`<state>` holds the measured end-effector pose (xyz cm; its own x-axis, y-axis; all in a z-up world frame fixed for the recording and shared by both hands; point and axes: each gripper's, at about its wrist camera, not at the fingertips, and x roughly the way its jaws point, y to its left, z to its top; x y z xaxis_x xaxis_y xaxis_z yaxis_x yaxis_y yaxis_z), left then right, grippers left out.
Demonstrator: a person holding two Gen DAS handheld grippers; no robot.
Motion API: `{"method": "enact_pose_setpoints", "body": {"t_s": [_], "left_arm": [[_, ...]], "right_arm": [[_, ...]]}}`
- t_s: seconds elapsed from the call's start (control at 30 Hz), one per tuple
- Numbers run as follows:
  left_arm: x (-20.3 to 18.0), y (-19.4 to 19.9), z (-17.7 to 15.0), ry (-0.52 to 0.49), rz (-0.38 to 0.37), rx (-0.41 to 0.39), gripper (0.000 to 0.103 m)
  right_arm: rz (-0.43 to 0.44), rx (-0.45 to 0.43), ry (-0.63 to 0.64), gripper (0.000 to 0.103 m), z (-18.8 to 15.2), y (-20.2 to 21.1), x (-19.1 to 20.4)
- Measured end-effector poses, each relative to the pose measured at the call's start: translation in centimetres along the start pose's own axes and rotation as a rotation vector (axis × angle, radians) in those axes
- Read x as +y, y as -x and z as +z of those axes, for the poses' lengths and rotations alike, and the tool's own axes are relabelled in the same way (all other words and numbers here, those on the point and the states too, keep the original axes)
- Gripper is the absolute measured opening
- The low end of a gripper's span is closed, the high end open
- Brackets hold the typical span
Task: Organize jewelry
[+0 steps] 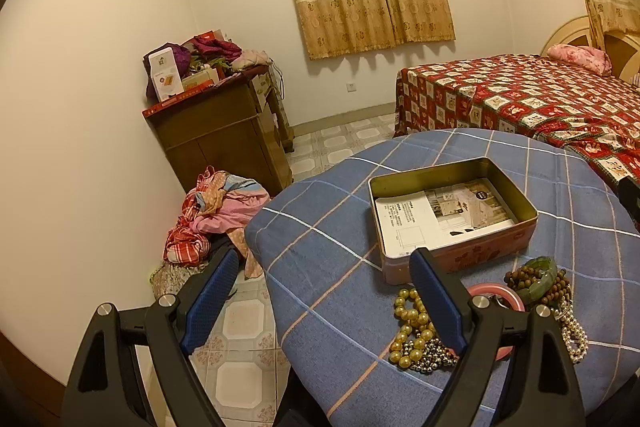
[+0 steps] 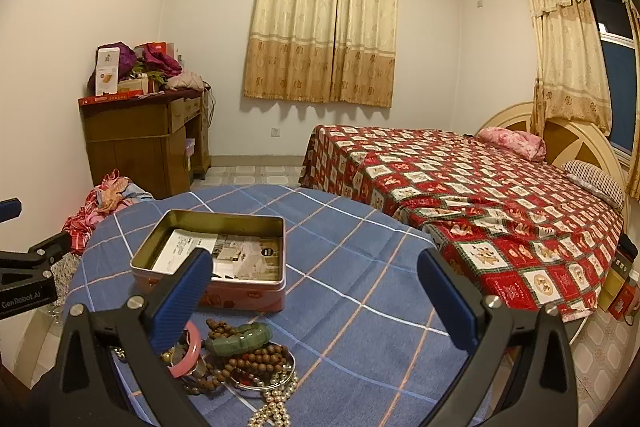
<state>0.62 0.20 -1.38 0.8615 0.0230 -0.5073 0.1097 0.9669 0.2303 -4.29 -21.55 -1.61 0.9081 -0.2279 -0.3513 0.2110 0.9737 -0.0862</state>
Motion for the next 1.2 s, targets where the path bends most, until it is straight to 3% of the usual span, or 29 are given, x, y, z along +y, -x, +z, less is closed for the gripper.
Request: {"method": "enact_pose_setpoints", "body": {"t_s": [0.37,0.6,1.03,1.13,1.2], "left_arm": [[-0.4,-1.3,-0.3,-0.014,0.007,0.034,0.088],[-0.4,-3.5,-1.6,0.006,-0.024,0.094,0.088],[-6.8,-5.9,-3.7,-0.148,-0.137,0.126,0.087],[-7.5,-6.7,-3.8,-0.158,-0.171,0.143,0.077],[-8.2,-7.2,-3.9,-0.159,-0.212,0.168,0.059]], "right_arm": [[-0.003,0.033,0.008,0.103,-0.6,-0.6,0.2],[-0.058,0.077,0.012,0.103,-2.2,-2.1,-1.4],[-0.037,0.222,0.021,0.103,-6.5,-5.1,-2.6],[-0.03,0.222,0.024,0.103,-6.6,-5.1,-2.3],[-0.027,0.222,0.026,0.103,-6.5,-5.0,-2.2]]}}
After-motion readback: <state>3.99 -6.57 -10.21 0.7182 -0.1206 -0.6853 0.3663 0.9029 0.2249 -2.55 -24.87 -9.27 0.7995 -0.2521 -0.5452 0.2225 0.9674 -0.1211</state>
